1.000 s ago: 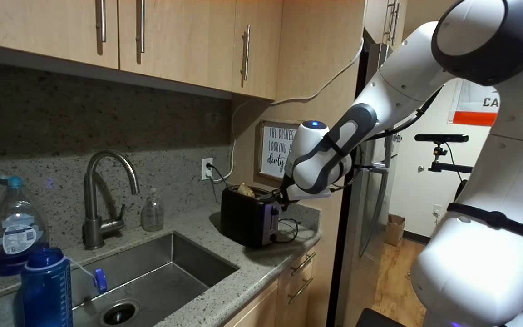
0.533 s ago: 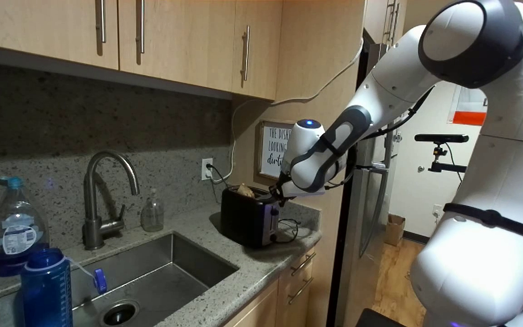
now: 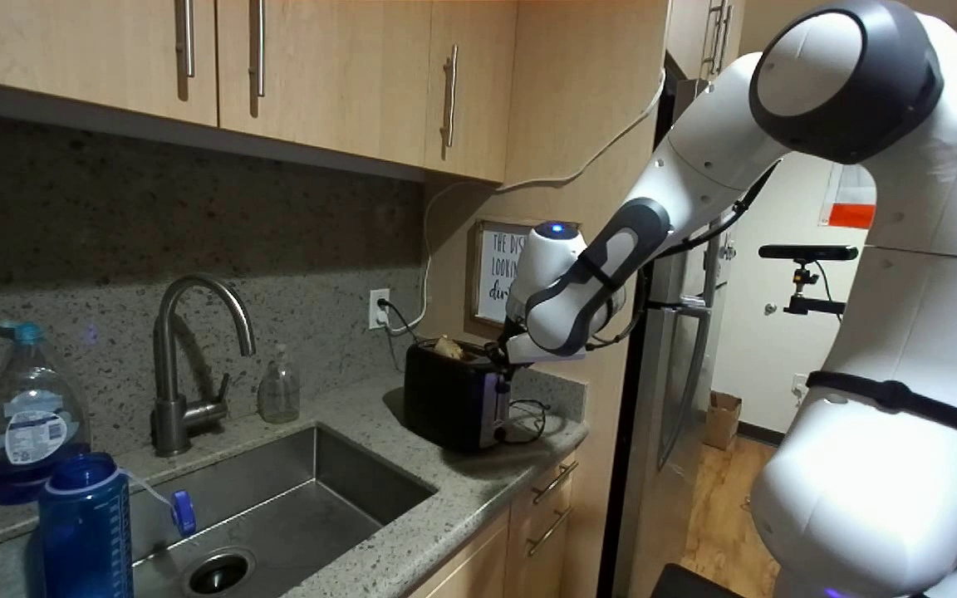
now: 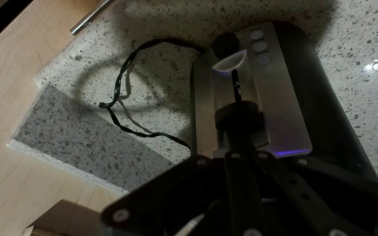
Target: Put the slice of bread in the toaster, push the lever on the toaster down
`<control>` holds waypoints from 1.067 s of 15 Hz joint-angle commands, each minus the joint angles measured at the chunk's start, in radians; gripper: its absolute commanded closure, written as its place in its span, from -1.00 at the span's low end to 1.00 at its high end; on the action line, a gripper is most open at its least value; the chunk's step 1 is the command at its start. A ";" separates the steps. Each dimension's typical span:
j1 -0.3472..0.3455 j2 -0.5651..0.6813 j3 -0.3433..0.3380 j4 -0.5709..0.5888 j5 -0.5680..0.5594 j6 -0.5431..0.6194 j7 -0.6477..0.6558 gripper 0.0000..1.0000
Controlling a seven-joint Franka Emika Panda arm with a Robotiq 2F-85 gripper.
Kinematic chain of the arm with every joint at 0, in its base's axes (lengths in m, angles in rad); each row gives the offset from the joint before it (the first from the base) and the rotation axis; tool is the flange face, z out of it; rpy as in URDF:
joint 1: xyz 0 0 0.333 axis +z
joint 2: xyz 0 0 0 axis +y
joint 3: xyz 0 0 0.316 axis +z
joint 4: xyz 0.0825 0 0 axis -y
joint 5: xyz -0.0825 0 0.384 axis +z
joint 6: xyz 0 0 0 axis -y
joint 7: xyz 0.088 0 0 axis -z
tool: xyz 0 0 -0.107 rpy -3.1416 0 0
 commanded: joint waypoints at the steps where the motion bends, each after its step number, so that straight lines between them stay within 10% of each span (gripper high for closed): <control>1: -0.008 0.009 0.003 0.004 -0.035 0.036 0.041 1.00; 16: -0.009 0.043 -0.004 -0.025 -0.035 0.094 0.101 1.00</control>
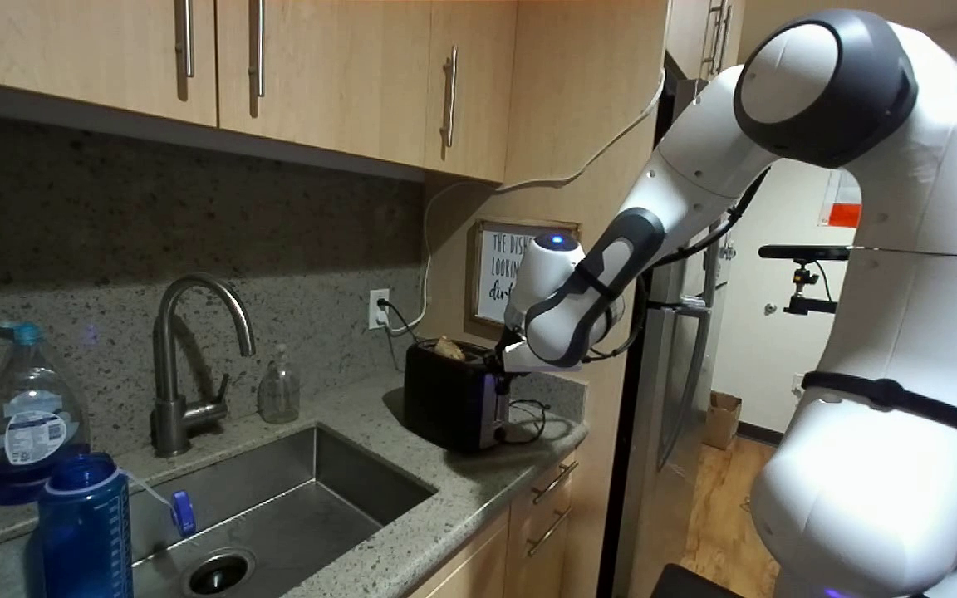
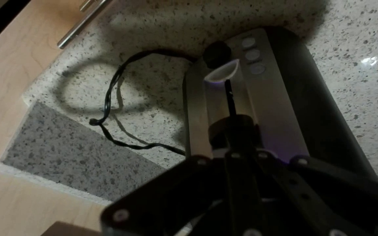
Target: Put the slice of bread in the toaster, push the lever on the toaster down
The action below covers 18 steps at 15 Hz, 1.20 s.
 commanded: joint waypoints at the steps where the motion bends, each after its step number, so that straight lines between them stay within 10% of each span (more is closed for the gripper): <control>1: -0.007 0.004 -0.003 -0.019 -0.032 0.038 0.045 1.00; 18: 0.034 0.110 0.013 -0.011 -0.072 0.017 0.058 1.00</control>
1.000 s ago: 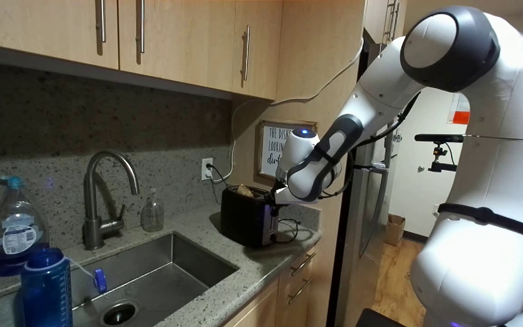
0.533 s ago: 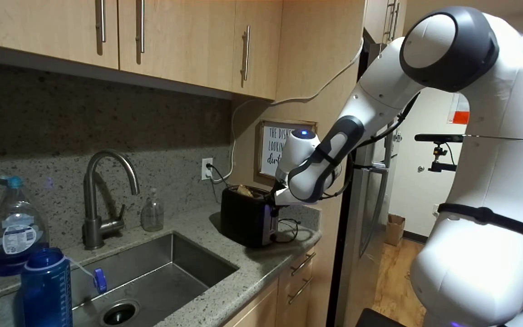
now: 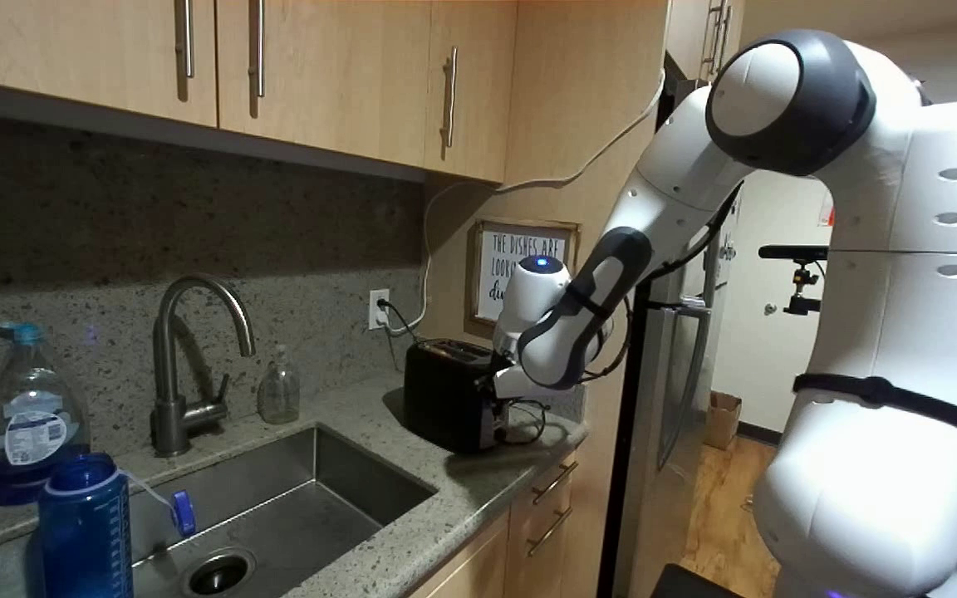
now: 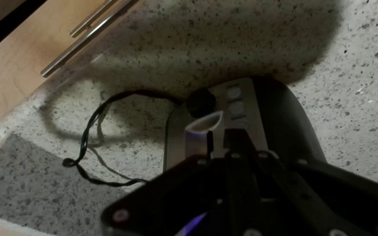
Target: Put the slice of bread in the toaster, push the lever on the toaster down
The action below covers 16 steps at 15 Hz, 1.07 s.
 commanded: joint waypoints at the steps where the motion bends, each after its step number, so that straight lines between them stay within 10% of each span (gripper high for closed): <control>1: 0.012 0.044 0.002 -0.007 -0.018 0.007 0.019 1.00; 16: 0.010 -0.059 -0.026 -0.016 -0.011 -0.056 0.001 1.00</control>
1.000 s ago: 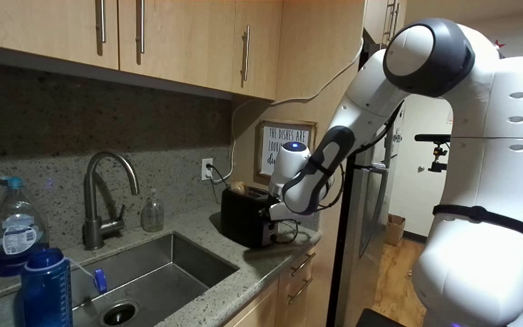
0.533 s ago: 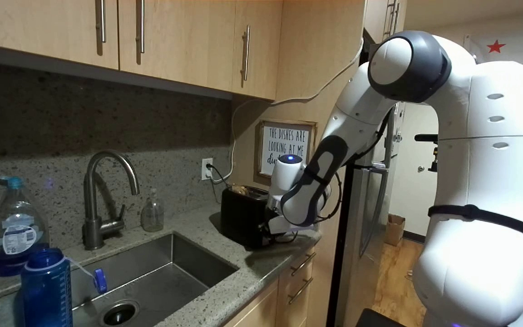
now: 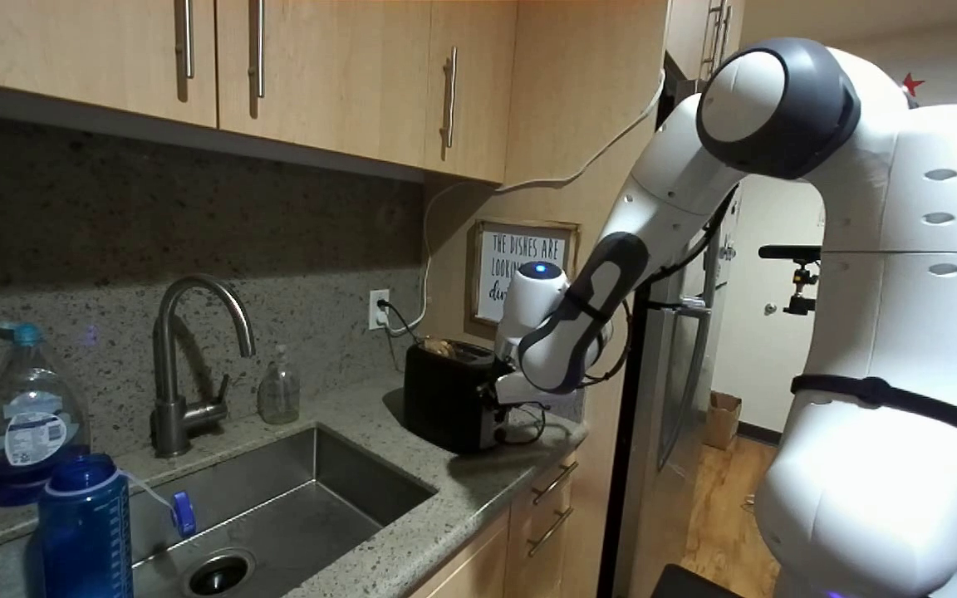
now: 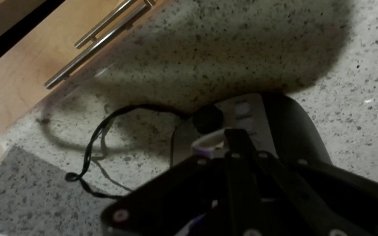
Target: Put the slice of bread in the toaster, push the lever on the toaster down
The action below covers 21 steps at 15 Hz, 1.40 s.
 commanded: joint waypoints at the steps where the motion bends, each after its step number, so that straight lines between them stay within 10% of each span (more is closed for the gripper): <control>1: -0.003 -0.101 -0.006 -0.021 -0.008 -0.066 -0.004 1.00; 21: -0.008 -0.224 -0.017 -0.002 -0.029 -0.137 0.002 1.00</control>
